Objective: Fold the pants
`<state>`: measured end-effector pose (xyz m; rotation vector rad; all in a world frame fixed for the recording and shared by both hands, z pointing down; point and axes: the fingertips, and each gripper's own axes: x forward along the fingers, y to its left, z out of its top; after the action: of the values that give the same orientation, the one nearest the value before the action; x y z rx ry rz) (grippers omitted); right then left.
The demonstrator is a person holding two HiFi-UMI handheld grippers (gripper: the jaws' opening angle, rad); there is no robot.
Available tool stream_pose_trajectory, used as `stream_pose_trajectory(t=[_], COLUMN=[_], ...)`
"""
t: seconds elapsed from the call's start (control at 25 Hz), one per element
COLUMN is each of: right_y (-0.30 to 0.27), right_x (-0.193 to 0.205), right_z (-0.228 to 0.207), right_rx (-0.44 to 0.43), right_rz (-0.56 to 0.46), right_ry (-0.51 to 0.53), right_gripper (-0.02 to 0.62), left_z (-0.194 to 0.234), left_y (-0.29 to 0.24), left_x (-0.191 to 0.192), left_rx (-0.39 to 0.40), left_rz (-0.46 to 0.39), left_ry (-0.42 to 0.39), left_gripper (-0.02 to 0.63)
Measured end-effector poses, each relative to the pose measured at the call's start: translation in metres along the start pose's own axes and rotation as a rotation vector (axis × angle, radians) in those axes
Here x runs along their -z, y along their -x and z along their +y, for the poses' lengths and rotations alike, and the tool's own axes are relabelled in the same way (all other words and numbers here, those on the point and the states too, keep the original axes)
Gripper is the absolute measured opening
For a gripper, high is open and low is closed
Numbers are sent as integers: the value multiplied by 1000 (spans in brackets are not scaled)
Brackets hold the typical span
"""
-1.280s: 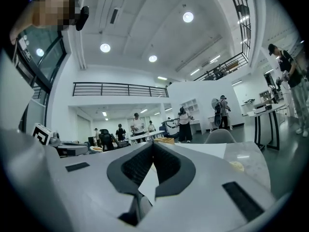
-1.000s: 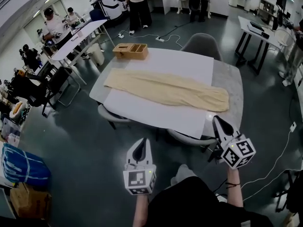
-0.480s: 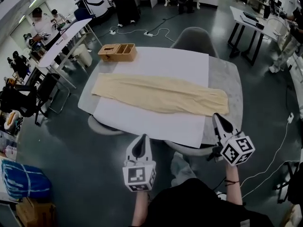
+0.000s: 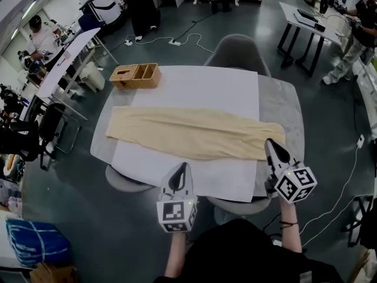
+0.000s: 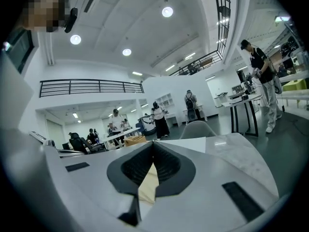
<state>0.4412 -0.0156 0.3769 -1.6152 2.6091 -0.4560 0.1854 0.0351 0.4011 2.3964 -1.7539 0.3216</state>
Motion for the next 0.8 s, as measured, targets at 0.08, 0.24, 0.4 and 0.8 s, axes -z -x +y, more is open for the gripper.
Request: stream_pose_trajectory(t=[0.08, 0.24, 0.4, 0.8], right_y=[-9, -23, -29, -29], right_x=[-2, -3, -3, 21], right_z=[-8, -26, -47, -93], right_rx=[9, 37, 62, 157], right_rz=[1, -3, 1, 76], right_ry=[2, -14, -21, -23], right_gripper=[14, 14, 14, 14], left_z=[1, 2, -7, -34], left_y=[-15, -43, -66, -120], left_x=[-2, -1, 2, 21], left_rx=[14, 49, 99, 236], left_rz=[8, 32, 53, 144], left_ry=[0, -8, -23, -72], left_gripper=[8, 8, 8, 8])
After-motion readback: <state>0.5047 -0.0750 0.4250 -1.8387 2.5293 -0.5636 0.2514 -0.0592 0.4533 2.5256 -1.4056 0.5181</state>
